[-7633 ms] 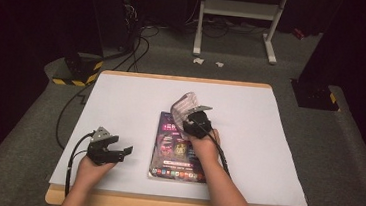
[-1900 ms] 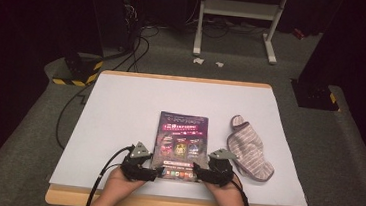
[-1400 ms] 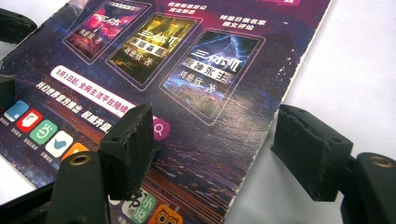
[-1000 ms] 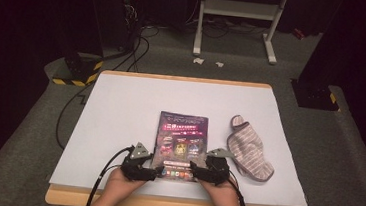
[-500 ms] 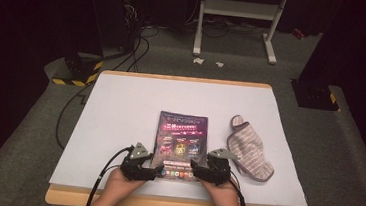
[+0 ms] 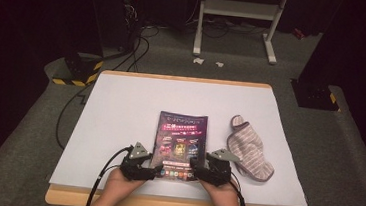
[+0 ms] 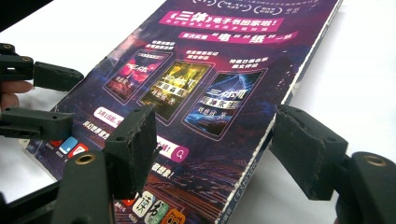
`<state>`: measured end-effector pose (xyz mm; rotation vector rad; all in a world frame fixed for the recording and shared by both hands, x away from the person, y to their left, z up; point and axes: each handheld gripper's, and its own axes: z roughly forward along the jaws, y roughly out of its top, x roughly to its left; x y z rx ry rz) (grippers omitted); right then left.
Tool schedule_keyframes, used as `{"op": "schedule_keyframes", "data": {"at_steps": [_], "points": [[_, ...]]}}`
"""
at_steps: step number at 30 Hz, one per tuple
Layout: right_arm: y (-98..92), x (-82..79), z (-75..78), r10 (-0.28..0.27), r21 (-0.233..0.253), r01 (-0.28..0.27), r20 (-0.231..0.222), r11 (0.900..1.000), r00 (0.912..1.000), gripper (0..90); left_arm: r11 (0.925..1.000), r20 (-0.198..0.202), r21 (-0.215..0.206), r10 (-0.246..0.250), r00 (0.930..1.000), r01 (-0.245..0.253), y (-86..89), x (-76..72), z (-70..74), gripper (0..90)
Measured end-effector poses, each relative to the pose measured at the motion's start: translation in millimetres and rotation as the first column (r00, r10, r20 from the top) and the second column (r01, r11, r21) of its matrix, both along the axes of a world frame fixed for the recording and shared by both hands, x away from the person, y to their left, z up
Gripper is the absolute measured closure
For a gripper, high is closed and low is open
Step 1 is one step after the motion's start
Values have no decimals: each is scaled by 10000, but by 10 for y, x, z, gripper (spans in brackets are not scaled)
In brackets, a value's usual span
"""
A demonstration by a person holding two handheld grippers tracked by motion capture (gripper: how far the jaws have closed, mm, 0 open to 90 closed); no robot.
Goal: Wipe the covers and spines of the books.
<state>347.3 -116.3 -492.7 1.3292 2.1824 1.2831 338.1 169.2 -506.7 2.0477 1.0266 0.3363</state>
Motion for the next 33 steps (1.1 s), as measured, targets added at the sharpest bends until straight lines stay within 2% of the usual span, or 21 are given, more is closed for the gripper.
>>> {"op": "schedule_keyframes", "data": {"at_steps": [6, 12, 14, 19, 25, 33], "points": [[-13, -29, 29, 128, 498, -136, 165, 9987, 9998, 325, 10000, -14, 0, 53, 10000, -53, 11, 2, 1, 350], [34, -75, 50, 343, 793, -364, 276, 9962, 9990, 344, 9999, -23, -20, 104, 9999, -104, 21, 2, 1, 352], [65, -91, 62, 335, 530, -359, 442, 9979, 9985, 345, 9999, -23, -15, 106, 9999, -107, 21, 2, 2, 352], [61, -89, 56, 266, 469, -282, 351, 9985, 9990, 346, 9999, -36, -26, 105, 9999, -105, 23, 3, 3, 352], [40, -89, 50, 245, 632, -257, 203, 9977, 9995, 354, 9999, -54, -13, 115, 9999, -115, 24, 5, 6, 352], [38, -95, 47, 258, 540, -269, 213, 9982, 9994, 364, 9999, -49, -21, 119, 9999, -119, 25, 6, 5, 351]]}}
